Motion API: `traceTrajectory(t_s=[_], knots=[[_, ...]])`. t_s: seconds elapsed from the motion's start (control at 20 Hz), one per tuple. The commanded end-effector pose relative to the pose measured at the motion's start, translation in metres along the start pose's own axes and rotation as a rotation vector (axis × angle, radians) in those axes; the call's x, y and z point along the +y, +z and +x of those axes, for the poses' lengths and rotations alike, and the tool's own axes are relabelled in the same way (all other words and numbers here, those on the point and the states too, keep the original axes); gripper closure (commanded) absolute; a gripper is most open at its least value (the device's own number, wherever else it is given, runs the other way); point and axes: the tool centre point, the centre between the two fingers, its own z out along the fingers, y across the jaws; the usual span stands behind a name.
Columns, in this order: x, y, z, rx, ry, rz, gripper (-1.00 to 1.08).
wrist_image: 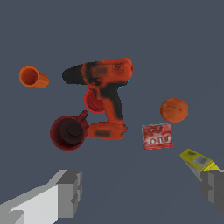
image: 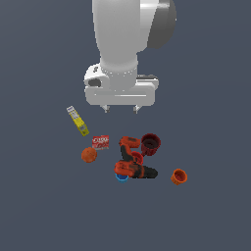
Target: Pick up a designated object from a clutter of objects.
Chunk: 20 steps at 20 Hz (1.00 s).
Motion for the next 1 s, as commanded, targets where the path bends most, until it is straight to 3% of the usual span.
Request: traceTrajectory(t_s=[0.0, 0.95], knots=[[0.0, 0.0, 0.0, 0.0, 0.0, 0.0, -0.92], [0.01, 0.004, -0.004, -0.007, -0.015, 0.028, -0.92]])
